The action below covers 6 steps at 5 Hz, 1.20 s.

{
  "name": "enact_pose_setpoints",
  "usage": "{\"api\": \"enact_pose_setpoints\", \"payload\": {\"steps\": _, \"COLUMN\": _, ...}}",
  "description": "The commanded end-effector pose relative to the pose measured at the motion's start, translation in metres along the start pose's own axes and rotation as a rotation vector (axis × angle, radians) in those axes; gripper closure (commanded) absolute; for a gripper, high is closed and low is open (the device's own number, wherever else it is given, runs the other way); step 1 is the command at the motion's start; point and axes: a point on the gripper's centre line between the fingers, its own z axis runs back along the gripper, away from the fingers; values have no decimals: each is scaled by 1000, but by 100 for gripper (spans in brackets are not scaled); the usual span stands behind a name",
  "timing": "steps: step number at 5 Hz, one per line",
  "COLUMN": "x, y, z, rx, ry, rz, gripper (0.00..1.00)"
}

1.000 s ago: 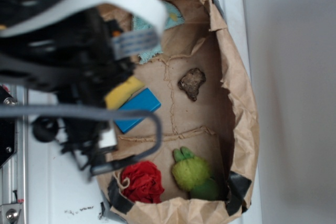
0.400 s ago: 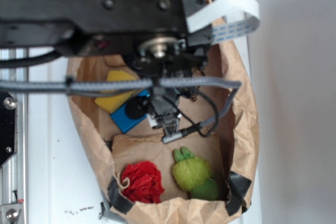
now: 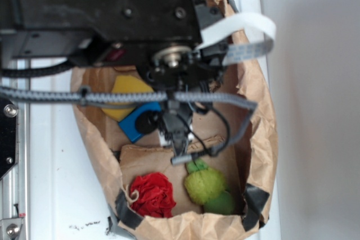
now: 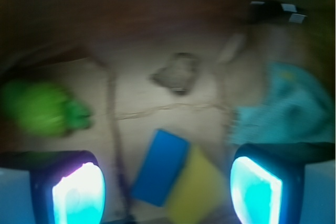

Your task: Grab the rock.

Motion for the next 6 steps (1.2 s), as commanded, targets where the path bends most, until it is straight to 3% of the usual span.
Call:
{"api": "enact_pose_setpoints", "payload": {"steps": 1, "x": 18, "y": 7, "z": 11, "rx": 11, "ry": -60, "rz": 49, "gripper": 0}}
{"api": "enact_pose_setpoints", "payload": {"steps": 3, "x": 18, "y": 7, "z": 11, "rx": 11, "ry": -60, "rz": 49, "gripper": 0}}
{"api": "enact_pose_setpoints", "payload": {"steps": 4, "x": 12, "y": 6, "z": -8, "rx": 85, "ry": -51, "rz": 45, "gripper": 0}}
{"api": "enact_pose_setpoints", "payload": {"steps": 5, "x": 28, "y": 2, "z": -35, "rx": 130, "ry": -146, "rz": 71, "gripper": 0}}
{"api": "enact_pose_setpoints", "payload": {"steps": 6, "x": 31, "y": 0, "z": -48, "rx": 96, "ry": -146, "rz": 60, "gripper": 0}}
